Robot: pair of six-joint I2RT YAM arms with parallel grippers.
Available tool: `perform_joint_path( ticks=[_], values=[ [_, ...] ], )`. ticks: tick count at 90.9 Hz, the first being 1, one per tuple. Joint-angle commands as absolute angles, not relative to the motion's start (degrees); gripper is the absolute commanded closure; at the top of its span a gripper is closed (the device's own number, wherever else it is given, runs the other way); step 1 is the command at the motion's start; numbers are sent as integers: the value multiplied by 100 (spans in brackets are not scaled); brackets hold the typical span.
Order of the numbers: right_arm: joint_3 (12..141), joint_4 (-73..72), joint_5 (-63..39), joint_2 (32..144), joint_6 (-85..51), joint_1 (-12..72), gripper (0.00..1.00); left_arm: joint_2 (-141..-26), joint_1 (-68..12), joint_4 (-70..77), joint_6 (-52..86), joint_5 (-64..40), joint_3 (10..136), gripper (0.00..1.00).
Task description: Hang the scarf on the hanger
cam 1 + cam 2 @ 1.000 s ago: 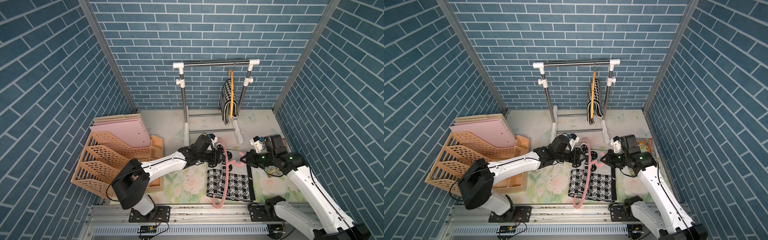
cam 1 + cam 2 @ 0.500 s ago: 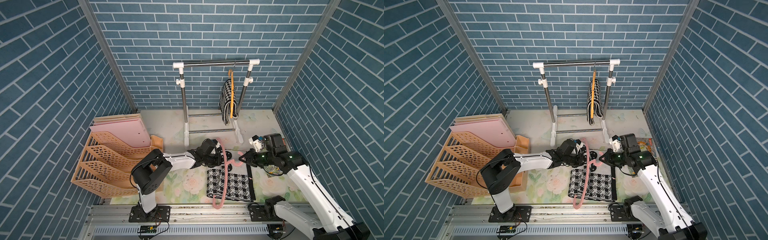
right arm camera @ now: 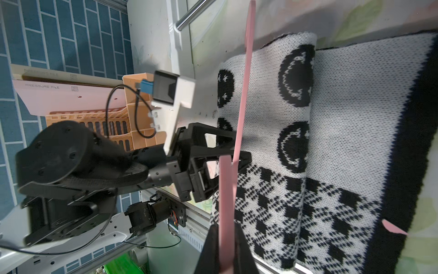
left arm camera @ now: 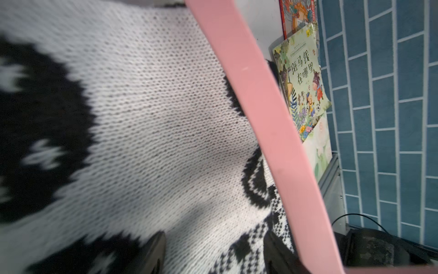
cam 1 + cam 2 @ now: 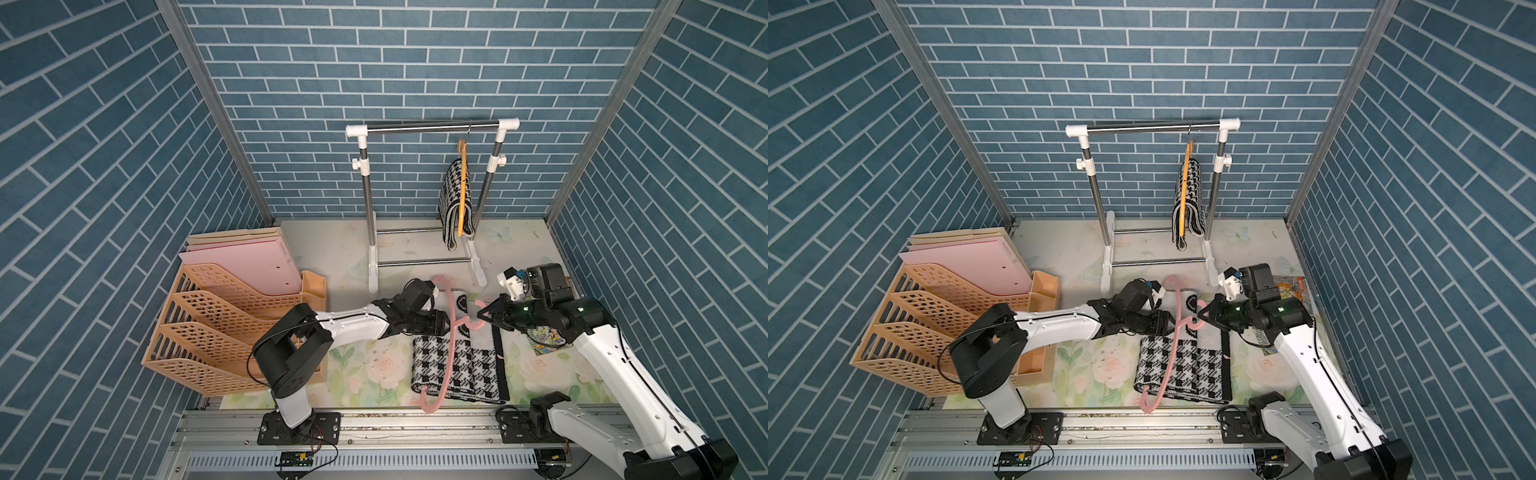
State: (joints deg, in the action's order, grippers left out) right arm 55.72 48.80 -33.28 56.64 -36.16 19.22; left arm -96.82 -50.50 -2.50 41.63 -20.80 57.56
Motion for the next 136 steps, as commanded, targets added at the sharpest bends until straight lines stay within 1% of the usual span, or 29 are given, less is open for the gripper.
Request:
perform_joint_path(
  ticks=[1, 10, 16, 24, 28, 36, 42, 53, 71, 78, 83, 89, 97, 109, 110, 115, 118, 121, 129, 132, 136],
  values=[
    [5754, 4803, -3581, 5747, -3656, 1964, 100, -9081, -4936, -1250, 3712, -1562, 6067, 27],
    [5892, 4824, -3571, 5838, -3665, 1960, 100, -8719, -4905, -1885, 3563, -1083, 6251, 26],
    [5971, 4850, -3588, 5891, -3665, 1967, 100, -8480, -4930, -1782, 3465, -1177, 6256, 26],
    [5994, 4845, -3658, 5939, -3673, 1961, 100, -8317, -5143, -1339, 3338, -1464, 6208, 20],
    [5989, 4828, -3685, 5946, -3686, 1963, 100, -8345, -5330, -1219, 3253, -1424, 6256, 16],
    [5956, 4778, -3734, 5939, -3752, 1965, 100, -8598, -5739, -1162, 3037, -1202, 6501, 12],
    [5930, 4739, -3788, 5932, -3778, 1960, 100, -8866, -6086, -1254, 2839, -921, 6857, 12],
    [5900, 4731, -3819, 5931, -3796, 1967, 100, -9289, -6552, -1639, 2577, -20, 7508, 11],
    [5897, 4709, -3886, 5926, -3806, 1964, 100, -9680, -6804, -2010, 2370, 1070, 7809, 10],
    [5891, 4711, -3898, 5940, -3804, 1962, 100, -9811, -6862, -2073, 2320, 1395, 7810, 12],
    [5889, 4699, -3921, 5938, -3814, 1961, 100, -9906, -6907, -2068, 2279, 1690, 7792, 17],
    [5897, 4677, -3945, 5947, -3822, 1962, 100, -9984, -6986, -2043, 2286, 2134, 7743, 21],
    [5900, 4659, -3959, 5949, -3832, 1962, 100, -9986, -7047, -2010, 2360, 2709, 7647, 30],
    [5857, 4650, -4006, 5946, -3819, 1963, 100, -9714, -7109, -1631, 2399, 3024, 7273, 42],
    [5855, 4645, -4011, 5944, -3816, 1962, 99, -9691, -7109, -1602, 2413, 3037, 7240, 42],
    [5854, 4642, -4036, 5943, -3806, 1962, 85, -9585, -7110, -1493, 2495, 3102, 7093, 46],
    [5857, 4629, -4054, 5948, -3806, 1960, 74, -9510, -7110, -1436, 2530, 3118, 7006, 49],
    [5866, 4612, -4078, 5936, -3806, 1960, 68, -9452, -7110, -1354, 2540, 3093, 6926, 49],
    [5896, 4531, -4159, 5909, -3801, 1963, 55, -9385, -7074, -1252, 2532, 2976, 6795, 50],
    [5909, 4515, -4173, 5905, -3793, 1961, 49, -9389, -7067, -1261, 2576, 2989, 6780, 49],
    [5942, 4501, -4195, 5900, -3784, 1961, 44, -9402, -7060, -1296, 2646, 3020, 6764, 49]
  ],
)
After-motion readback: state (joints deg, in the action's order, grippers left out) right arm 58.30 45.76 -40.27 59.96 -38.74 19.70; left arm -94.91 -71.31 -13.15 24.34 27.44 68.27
